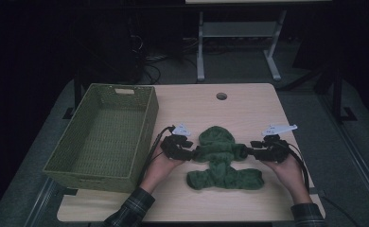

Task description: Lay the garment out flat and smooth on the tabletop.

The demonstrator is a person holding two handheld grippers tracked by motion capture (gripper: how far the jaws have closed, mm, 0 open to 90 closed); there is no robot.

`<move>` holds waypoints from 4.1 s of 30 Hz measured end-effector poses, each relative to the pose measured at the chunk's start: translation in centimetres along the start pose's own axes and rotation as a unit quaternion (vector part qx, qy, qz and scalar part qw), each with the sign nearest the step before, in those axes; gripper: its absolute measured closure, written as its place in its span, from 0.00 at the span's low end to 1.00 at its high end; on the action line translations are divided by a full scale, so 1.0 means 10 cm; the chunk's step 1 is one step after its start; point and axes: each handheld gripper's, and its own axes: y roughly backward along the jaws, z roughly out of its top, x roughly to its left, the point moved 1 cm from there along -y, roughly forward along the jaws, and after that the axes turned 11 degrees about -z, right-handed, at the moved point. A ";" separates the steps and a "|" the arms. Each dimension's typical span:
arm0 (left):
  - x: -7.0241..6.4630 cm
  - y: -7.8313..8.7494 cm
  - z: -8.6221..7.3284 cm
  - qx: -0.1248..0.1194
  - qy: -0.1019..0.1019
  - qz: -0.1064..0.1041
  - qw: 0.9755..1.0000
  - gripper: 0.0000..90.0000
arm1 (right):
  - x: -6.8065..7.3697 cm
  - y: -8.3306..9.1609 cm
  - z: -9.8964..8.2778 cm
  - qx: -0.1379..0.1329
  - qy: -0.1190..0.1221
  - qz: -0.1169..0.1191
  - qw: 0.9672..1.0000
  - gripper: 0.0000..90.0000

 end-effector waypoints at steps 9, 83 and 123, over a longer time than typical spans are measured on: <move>0.18 0.00 0.34 -0.025 0.001 0.017 1.000 0.50 | -0.09 -0.09 0.29 -0.019 -0.010 0.000 1.000 0.61; 0.67 -0.30 0.40 -0.016 0.011 0.063 0.998 0.65 | -0.27 -0.44 0.54 -0.011 -0.012 -0.035 0.999 0.69; -0.48 0.16 -0.76 0.009 -0.010 0.053 0.999 0.14 | 0.53 -0.01 0.38 -0.046 0.029 0.049 0.997 0.65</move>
